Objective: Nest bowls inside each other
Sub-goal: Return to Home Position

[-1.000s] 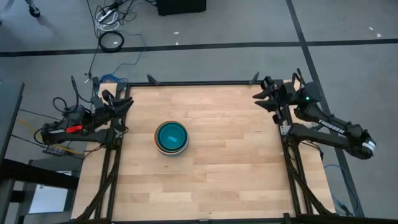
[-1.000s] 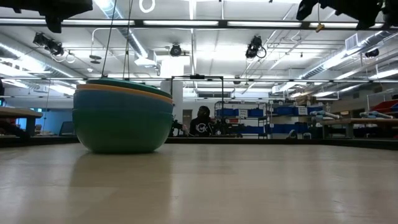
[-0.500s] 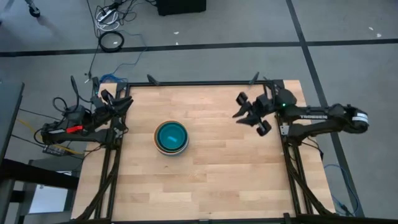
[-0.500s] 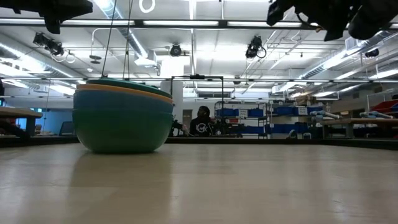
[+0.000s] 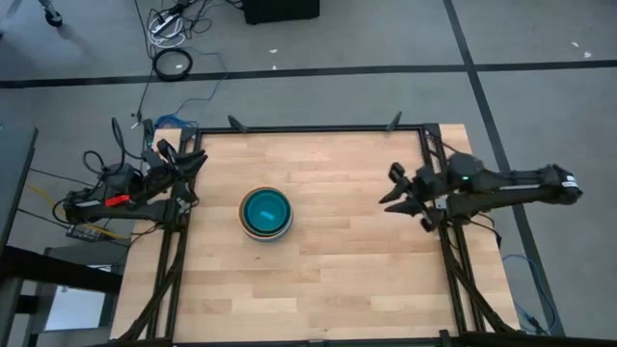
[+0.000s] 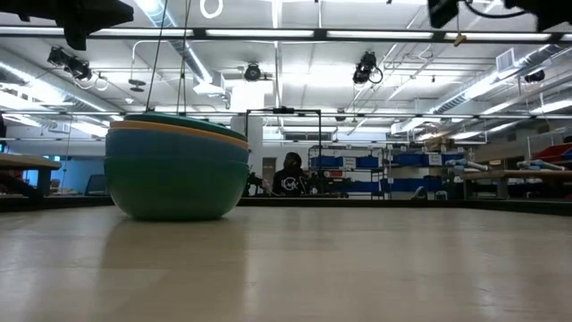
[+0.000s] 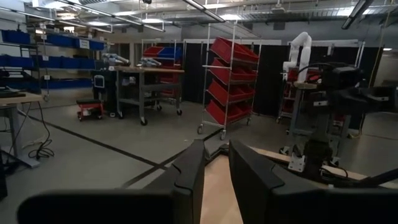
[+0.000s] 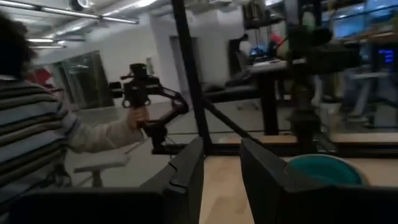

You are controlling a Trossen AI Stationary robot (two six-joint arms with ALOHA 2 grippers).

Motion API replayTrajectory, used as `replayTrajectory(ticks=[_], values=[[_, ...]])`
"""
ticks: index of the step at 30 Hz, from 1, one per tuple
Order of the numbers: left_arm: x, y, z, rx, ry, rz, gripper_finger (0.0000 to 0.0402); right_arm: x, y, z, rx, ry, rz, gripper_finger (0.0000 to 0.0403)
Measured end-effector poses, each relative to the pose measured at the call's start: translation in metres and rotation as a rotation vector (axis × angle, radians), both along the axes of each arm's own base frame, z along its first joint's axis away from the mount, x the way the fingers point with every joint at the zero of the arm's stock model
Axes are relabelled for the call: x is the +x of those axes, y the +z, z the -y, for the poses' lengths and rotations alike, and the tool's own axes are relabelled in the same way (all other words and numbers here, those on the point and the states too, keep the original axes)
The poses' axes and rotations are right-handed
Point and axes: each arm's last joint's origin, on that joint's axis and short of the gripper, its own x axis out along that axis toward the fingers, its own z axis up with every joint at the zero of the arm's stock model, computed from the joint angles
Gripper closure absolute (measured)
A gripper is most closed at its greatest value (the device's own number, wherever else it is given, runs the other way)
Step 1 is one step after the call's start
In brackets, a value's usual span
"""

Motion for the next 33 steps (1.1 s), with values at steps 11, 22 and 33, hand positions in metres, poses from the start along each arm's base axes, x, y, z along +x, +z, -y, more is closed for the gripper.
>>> replayTrajectory(ticks=[11, 22, 33], values=[[0.0, 0.0, 0.0, 0.0, 0.0, 0.004, 0.032, -0.094, 0.017, -0.001, -0.047, -0.057, 0.259, 0.0307], [0.0, 0.0, 0.0, -0.004, 0.014, 0.0, 0.032, -0.107, -0.005, 0.004, -0.118, -0.244, 0.119, 0.0307], [0.021, -0.046, 0.001, -0.04, -0.007, -0.155, 0.032, -0.067, -0.074, 0.008, -0.17, -0.349, -0.006, 0.0307]])
